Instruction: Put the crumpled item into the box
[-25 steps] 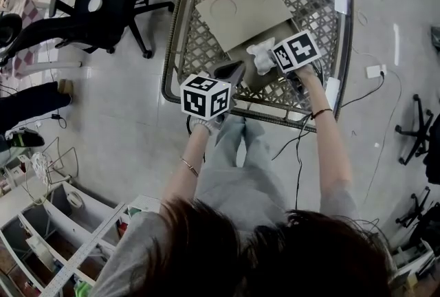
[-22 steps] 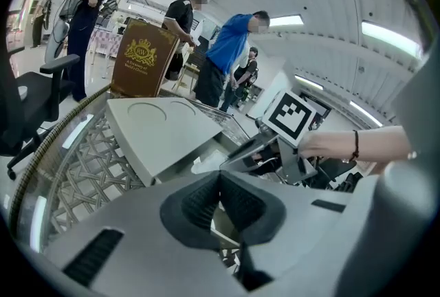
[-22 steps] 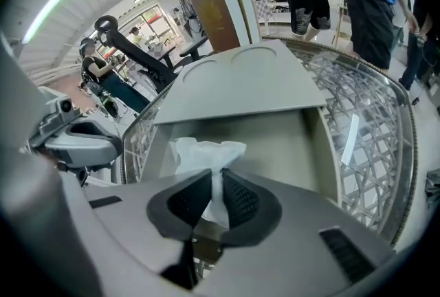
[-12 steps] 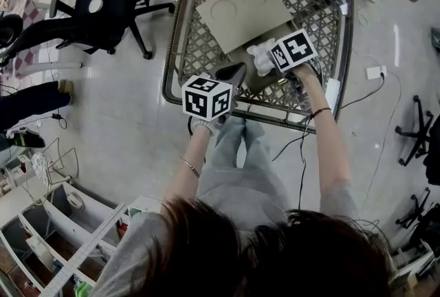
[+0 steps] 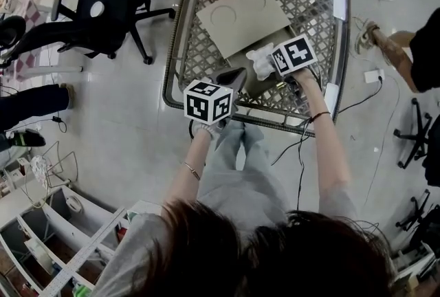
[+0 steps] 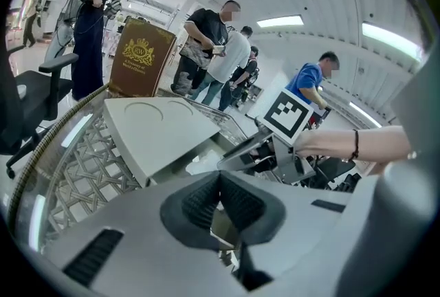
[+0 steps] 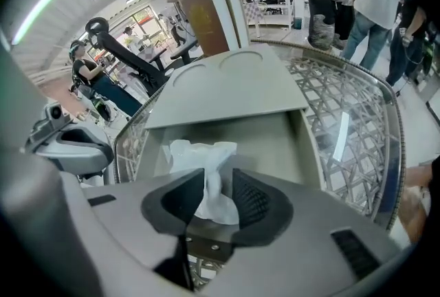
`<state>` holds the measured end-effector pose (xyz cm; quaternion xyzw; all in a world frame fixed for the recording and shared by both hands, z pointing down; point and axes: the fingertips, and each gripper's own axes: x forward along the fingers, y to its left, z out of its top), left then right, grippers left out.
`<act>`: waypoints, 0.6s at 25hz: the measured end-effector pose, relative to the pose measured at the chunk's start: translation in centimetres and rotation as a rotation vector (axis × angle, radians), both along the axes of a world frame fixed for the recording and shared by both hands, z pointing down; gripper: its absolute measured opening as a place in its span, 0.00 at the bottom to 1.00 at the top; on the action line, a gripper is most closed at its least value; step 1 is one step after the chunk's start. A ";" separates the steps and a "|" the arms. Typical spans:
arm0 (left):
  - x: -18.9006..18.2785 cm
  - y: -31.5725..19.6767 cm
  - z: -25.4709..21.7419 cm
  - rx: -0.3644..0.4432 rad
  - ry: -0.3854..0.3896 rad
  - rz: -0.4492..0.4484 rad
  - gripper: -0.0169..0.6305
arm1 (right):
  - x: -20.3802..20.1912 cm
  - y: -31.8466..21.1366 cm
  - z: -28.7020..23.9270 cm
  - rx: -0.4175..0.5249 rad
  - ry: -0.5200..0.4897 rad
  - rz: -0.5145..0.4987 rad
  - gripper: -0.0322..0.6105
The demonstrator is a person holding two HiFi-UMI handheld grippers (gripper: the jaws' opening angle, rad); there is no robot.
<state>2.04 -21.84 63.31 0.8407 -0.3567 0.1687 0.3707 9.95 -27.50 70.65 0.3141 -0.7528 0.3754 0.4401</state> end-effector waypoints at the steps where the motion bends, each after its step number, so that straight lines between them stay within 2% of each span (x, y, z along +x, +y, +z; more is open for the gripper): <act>1: 0.0 0.0 -0.1 0.001 0.002 -0.001 0.05 | 0.0 -0.1 -0.2 0.006 -0.003 0.005 0.25; 7: -0.3 -0.2 -0.9 0.014 0.014 -0.015 0.05 | 0.2 -0.2 -1.7 0.048 -0.023 0.033 0.25; 15: -1.5 -0.1 -3.5 0.058 0.030 -0.039 0.05 | 0.1 1.1 -5.0 0.117 -0.095 0.060 0.13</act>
